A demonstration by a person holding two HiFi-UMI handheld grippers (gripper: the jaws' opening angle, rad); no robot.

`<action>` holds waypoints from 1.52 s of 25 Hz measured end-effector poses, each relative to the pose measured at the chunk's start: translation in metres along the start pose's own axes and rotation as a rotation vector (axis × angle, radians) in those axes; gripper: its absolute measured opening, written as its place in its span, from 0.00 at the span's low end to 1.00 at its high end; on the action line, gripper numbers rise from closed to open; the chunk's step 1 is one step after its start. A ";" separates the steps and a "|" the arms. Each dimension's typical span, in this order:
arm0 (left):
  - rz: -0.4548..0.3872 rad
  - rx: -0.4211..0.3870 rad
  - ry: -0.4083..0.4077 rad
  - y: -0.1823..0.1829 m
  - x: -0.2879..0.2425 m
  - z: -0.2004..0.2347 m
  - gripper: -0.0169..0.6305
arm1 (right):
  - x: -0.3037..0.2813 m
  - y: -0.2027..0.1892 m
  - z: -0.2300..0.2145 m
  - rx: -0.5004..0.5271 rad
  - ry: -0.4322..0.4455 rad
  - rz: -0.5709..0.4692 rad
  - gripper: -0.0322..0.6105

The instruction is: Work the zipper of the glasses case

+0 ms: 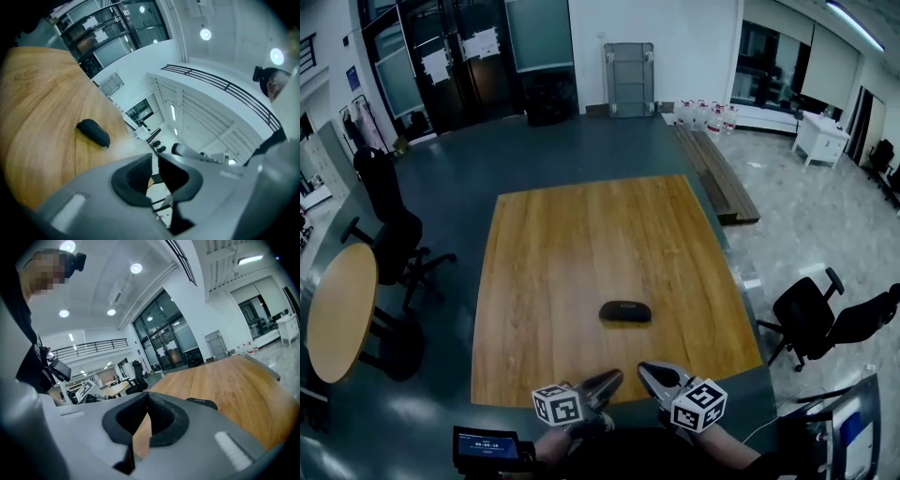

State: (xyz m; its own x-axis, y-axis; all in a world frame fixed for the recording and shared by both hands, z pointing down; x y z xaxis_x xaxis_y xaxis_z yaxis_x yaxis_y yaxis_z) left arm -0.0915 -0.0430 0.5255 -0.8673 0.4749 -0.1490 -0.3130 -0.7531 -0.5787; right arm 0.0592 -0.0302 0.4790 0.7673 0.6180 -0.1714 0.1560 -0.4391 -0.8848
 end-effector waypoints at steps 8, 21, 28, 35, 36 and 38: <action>0.001 -0.037 0.028 -0.057 -0.024 -0.048 0.08 | 0.071 -0.026 0.003 0.009 0.024 0.001 0.06; -0.053 -0.010 0.116 -0.150 -0.004 -0.103 0.08 | 0.152 -0.069 0.028 -0.035 0.116 0.010 0.06; -0.105 -0.068 0.134 -0.150 0.001 -0.114 0.08 | 0.164 -0.063 0.029 0.004 0.115 -0.021 0.06; -0.100 -0.109 0.125 -0.144 -0.007 -0.120 0.08 | 0.167 -0.060 0.021 -0.010 0.100 -0.037 0.06; -0.093 -0.109 0.124 -0.146 -0.008 -0.119 0.08 | 0.167 -0.061 0.020 -0.013 0.098 -0.038 0.06; -0.085 -0.106 0.123 -0.148 -0.010 -0.117 0.08 | 0.168 -0.064 0.019 -0.019 0.094 -0.040 0.06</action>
State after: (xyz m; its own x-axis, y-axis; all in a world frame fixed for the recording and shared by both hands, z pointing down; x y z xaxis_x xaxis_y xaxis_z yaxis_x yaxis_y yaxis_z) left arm 0.0084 0.1170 0.5188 -0.7835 0.5920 -0.1889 -0.3352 -0.6586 -0.6736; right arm 0.1661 0.1141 0.4988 0.8150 0.5718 -0.0938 0.1988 -0.4280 -0.8817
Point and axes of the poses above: the fingertips, and each gripper's own axes: x backward along the fingers, z to its left, y out of its top, the point moved 7 cm from there along x, backward along the fingers, and after that the axes turned 5 degrees about y, right-handed, at the moved point
